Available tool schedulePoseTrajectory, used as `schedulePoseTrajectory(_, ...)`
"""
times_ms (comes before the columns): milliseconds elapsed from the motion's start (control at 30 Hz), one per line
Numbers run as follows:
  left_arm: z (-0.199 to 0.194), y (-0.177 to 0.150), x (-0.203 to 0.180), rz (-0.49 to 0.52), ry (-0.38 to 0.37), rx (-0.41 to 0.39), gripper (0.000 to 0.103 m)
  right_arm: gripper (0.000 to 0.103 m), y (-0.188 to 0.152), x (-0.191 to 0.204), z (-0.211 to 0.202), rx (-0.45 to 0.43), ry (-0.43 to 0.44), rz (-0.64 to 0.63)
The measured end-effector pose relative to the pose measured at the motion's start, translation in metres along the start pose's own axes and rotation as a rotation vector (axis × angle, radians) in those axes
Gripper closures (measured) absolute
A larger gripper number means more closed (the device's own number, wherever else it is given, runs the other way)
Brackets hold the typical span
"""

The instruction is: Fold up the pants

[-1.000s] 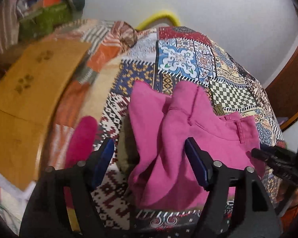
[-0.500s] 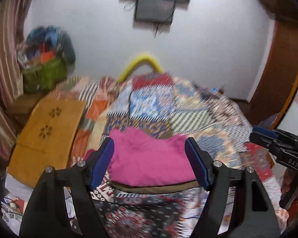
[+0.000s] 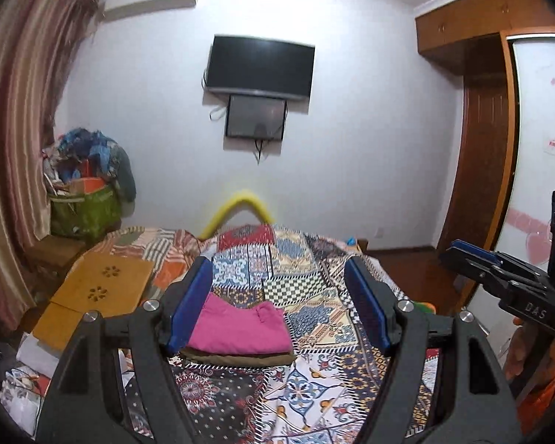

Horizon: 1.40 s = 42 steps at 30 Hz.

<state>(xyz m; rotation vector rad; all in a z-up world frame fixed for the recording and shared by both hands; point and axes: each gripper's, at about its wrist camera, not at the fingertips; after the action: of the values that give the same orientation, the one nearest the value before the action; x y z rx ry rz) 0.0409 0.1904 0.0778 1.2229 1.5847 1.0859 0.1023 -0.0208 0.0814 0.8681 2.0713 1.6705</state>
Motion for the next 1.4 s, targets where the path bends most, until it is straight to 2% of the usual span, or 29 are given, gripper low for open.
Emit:
schedulePoseTrajectory(100, -0.028, -0.007, -0.012, 0.002, 0.021, -0.044, 0.025, 0.057, -0.006, 0.007, -0.023, -0.046, -0.008, -0.011)
schedulePoseTrajectory(200, -0.05, -0.018, -0.023, -0.005, 0.013, -0.071, 0.022, 0.055, -0.012, 0.011, -0.036, -0.065, -0.01, -0.015)
schedulePoseTrajectory(300, -0.061, -0.026, -0.03, 0.001, 0.015, -0.085, 0.018, 0.044, -0.018, 0.012, -0.04, -0.082, -0.023, -0.014)
schedulePoseTrajectory(467, -0.073, -0.035, -0.034, -0.012, -0.017, -0.086, 0.002, 0.033, -0.024, 0.018, -0.045, -0.092, -0.06, -0.027)
schedulePoseTrajectory(600, -0.079, -0.043, -0.037, -0.002, 0.014, -0.098, 0.001, 0.018, -0.025, 0.018, -0.048, -0.101, -0.08, -0.01)
schedulePoseTrajectory(700, -0.08, -0.048, -0.038, -0.01, 0.001, -0.085, 0.0, 0.013, -0.026, 0.02, -0.049, -0.105, -0.105, -0.017)
schedulePoseTrajectory(800, -0.08, -0.052, -0.04, -0.006, 0.015, -0.081, 0.0, 0.0, -0.027, 0.022, -0.052, -0.129, -0.135, -0.02)
schedulePoseTrajectory(1400, -0.084, -0.061, -0.045, 0.014, 0.04, -0.091, 0.0, 0.0, -0.038, 0.027, -0.057, -0.122, -0.149, -0.04)
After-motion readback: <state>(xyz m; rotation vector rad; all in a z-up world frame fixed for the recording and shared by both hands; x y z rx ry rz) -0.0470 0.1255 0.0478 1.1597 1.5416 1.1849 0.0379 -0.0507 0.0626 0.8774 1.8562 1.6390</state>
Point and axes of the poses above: each gripper's, at about its wrist camera, not at the fingertips, and z roughly the way its jaws point, x to its left, y to its top
